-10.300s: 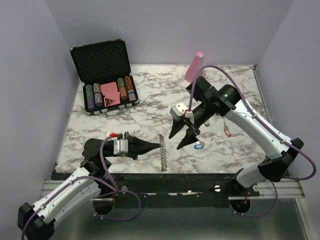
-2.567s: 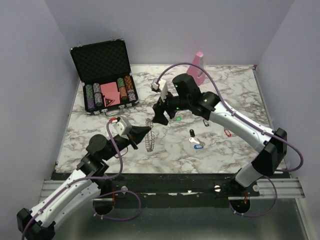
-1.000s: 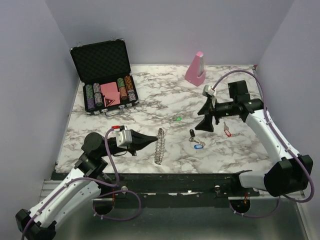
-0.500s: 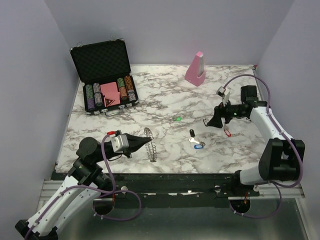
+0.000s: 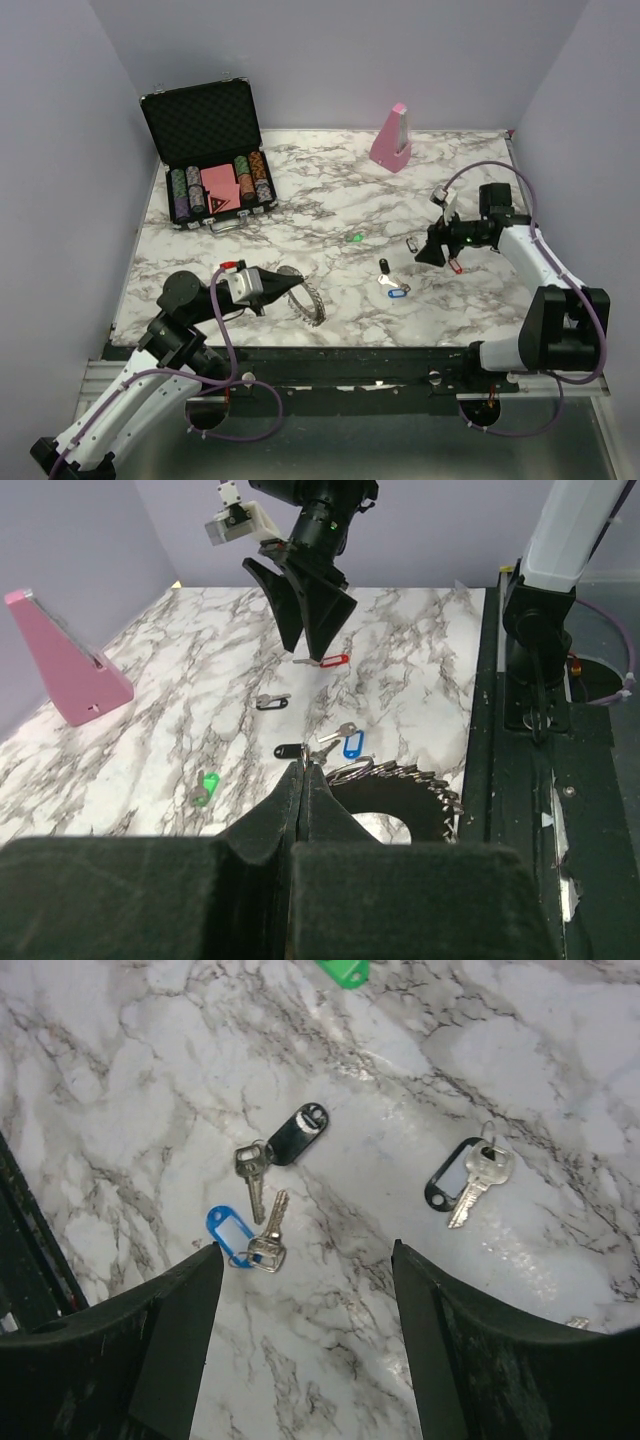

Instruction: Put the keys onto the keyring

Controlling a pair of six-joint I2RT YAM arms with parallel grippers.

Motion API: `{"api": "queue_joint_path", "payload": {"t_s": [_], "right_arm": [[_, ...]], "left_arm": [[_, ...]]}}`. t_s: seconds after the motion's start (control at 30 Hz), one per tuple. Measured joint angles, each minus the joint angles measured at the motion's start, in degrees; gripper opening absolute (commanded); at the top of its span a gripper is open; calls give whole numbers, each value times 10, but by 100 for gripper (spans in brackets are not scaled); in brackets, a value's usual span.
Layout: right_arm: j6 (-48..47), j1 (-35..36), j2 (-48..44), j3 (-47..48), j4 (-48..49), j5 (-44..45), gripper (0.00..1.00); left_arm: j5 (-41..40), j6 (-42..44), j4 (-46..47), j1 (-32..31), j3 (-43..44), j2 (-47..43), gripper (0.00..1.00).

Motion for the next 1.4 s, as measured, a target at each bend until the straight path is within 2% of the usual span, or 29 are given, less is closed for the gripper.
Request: {"api": "queue_joint_path", "payload": {"t_s": [0.1,0.17,0.3,0.4,0.47,0.63,0.93,1.4], "right_arm": [[23,0,21,16,26,16,76],[30,0,64,57,24,19,69],[44,0,167,146,33,31,63],[56,0,210,158,36,36,60],[64,0,227,157,37,39,54],[77,4,241,155,52,46,49],[66,30,272,154,90,99,46],[67,57,289,154,110,127,39]], "left_arm": [[0,2,0,2,0,3,0],[0,3,-1,5,0,4,0],[-2,5,-3,9,0,4,0],[-2,6,-4,9,0,4,0],[-2,7,-4,9,0,4,0],[-2,8,-4,10,0,5,0],[-1,9,-4,13,0,7,0],[0,12,-4,15,0,7,0]]}}
